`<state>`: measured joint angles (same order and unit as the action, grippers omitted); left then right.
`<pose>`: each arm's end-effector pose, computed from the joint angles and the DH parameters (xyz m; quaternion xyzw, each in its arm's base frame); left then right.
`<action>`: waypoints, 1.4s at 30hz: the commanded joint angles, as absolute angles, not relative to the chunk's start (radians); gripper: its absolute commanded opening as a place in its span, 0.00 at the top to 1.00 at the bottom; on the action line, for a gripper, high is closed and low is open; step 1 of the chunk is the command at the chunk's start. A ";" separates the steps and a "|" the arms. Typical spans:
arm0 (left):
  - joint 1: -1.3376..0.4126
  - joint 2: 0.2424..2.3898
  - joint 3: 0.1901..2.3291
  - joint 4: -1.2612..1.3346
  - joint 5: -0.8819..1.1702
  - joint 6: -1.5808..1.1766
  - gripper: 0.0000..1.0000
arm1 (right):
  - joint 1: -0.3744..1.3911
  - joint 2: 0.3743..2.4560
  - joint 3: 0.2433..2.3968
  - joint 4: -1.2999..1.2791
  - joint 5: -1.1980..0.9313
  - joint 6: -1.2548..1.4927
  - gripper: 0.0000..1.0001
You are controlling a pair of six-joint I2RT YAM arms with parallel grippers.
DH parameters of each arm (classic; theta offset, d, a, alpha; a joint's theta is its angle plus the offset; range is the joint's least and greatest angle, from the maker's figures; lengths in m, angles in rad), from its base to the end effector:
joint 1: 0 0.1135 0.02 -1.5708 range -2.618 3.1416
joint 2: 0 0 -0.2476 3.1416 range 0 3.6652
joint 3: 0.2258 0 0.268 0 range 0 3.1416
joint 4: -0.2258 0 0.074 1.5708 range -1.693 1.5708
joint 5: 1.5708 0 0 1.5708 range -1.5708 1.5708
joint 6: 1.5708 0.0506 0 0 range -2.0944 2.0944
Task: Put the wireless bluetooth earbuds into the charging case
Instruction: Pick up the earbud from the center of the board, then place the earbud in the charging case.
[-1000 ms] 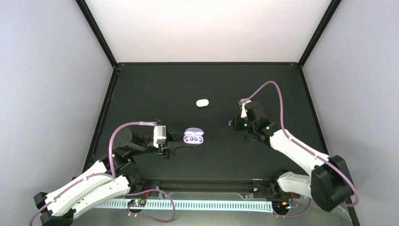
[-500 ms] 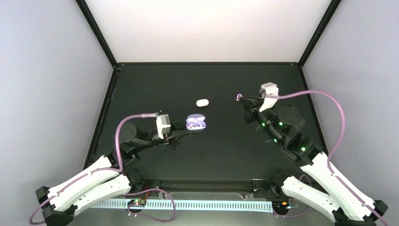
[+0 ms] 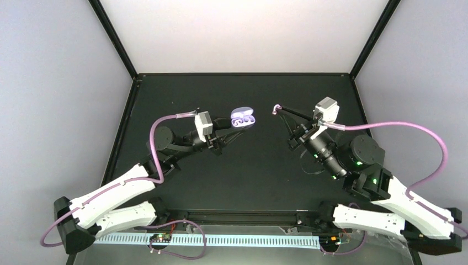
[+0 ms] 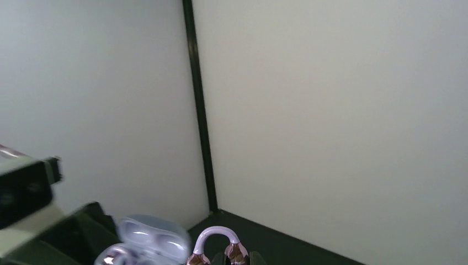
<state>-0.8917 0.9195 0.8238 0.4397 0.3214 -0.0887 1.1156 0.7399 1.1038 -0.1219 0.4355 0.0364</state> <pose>0.1449 -0.2050 0.3863 0.3425 0.4719 -0.4613 0.6687 0.0967 0.1489 0.4582 -0.1634 0.6039 0.3070 0.7172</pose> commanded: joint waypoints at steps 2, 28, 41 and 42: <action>-0.899 0.951 0.874 0.578 0.292 -0.033 0.98 | 1.280 0.777 1.148 0.016 0.600 -0.125 0.91; -0.907 0.890 0.834 0.616 0.236 0.043 0.98 | 1.398 1.006 1.203 0.180 0.761 -0.207 0.91; -0.911 0.892 0.837 0.617 0.240 0.035 0.98 | 1.397 1.016 1.223 0.154 0.743 -0.177 0.91; -0.913 0.894 0.836 0.615 0.239 0.036 0.98 | 1.397 1.014 1.223 0.155 0.740 -0.176 0.91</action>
<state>-0.8997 0.9085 0.8276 0.5739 0.2470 0.0265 1.3918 1.0164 1.1957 0.1406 0.7307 -0.1993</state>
